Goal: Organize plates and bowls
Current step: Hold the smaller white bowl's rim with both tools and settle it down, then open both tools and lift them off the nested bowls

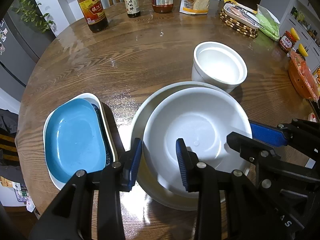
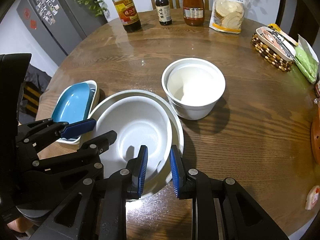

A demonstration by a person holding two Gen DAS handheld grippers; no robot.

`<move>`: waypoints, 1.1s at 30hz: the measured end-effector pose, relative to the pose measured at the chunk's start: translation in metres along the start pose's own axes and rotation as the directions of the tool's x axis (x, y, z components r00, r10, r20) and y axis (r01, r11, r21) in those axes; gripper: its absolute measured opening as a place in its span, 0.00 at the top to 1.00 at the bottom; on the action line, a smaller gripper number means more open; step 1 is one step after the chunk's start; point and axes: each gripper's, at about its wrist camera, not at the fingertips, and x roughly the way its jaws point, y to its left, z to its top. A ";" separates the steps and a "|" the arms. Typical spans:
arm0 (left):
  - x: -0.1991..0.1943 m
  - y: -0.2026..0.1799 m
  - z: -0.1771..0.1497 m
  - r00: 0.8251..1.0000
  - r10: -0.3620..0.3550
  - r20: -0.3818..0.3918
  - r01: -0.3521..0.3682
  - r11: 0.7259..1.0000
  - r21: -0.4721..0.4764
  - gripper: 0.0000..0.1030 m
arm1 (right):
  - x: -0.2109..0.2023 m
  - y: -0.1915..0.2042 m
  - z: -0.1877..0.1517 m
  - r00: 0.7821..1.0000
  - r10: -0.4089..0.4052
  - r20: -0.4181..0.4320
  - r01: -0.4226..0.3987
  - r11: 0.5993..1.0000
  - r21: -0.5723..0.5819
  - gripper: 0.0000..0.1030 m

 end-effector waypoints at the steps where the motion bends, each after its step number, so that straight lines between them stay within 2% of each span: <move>1: 0.000 0.000 0.000 1.000 0.000 0.001 0.000 1.000 -0.001 0.66 | 0.000 0.000 0.000 1.000 -0.001 0.001 0.001 1.000 0.001 0.78; 13: -0.006 -0.002 -0.001 1.000 -0.001 0.013 0.001 1.000 -0.008 0.60 | -0.007 -0.001 -0.003 0.999 -0.024 0.023 0.023 1.000 0.017 0.77; 17: -0.010 -0.003 -0.001 0.999 0.021 0.029 -0.021 1.000 -0.009 0.52 | -0.012 -0.010 -0.003 0.998 -0.044 0.040 0.042 0.998 0.054 0.55; 19: -0.013 0.000 -0.002 0.999 0.033 0.040 -0.032 0.999 -0.019 0.40 | -0.014 -0.014 -0.003 0.998 -0.047 0.049 0.043 0.997 0.070 0.44; 20: -0.014 0.002 -0.001 0.998 0.035 0.046 -0.034 0.999 -0.026 0.37 | -0.015 -0.015 -0.003 0.997 -0.047 0.054 0.043 0.996 0.074 0.40; 23: -0.016 0.006 -0.001 0.998 0.038 0.057 -0.036 0.999 -0.041 0.33 | -0.016 -0.014 -0.003 0.997 -0.049 0.057 0.045 0.996 0.073 0.39; 33: -0.018 0.007 -0.002 0.997 0.050 0.059 -0.047 0.998 -0.048 0.31 | -0.018 -0.014 -0.003 0.997 -0.042 0.062 0.037 0.997 0.067 0.39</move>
